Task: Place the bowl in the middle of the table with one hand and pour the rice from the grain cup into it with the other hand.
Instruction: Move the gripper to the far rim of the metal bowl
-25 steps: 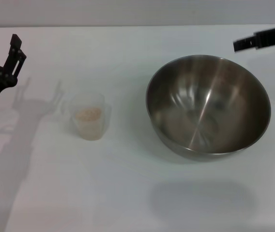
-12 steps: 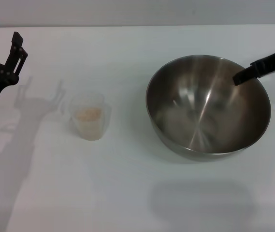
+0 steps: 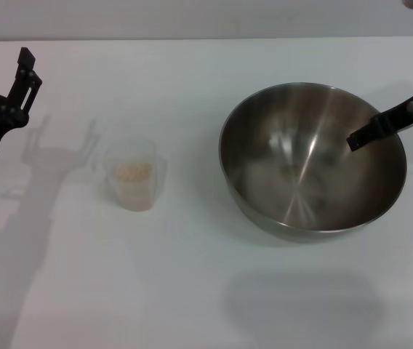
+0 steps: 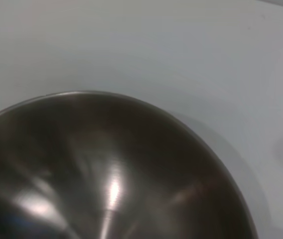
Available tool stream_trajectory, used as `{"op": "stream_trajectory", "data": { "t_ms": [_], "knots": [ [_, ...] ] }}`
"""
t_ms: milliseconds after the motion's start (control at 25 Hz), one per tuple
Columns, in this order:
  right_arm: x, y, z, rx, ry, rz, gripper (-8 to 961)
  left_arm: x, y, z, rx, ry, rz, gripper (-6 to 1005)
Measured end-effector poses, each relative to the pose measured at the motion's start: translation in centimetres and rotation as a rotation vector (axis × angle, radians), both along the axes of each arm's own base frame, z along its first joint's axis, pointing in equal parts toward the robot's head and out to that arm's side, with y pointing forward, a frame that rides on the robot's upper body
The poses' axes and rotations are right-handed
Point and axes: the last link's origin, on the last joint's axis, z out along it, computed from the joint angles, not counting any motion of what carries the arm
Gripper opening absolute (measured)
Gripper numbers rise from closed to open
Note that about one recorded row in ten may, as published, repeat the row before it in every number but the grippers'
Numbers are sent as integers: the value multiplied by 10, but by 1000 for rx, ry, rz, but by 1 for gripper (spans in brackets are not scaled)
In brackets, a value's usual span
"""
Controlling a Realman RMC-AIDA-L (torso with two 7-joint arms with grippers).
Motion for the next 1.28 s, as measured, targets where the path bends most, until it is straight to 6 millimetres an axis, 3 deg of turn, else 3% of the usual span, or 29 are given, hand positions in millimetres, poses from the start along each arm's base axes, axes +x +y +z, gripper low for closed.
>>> {"op": "stream_trajectory", "data": {
  "t_ms": [360,560,960,1160,1280],
  "knots": [
    [1,0,-8,-27,2,5,562,-2,-3,0,0,0,6,792],
    [3,0,-6,-18,3,14,343,-3,-4,0,1,-1,11,790],
    [3,0,-5,-14,2,18,145,-4,-5,0,1,-1,10,786],
    [-3,1,6,49,19,49,7,-3,-5,0,3,-2,4,785],
    [-7,2,11,79,32,65,7,-2,-6,0,5,-2,0,783]
  ]
}}
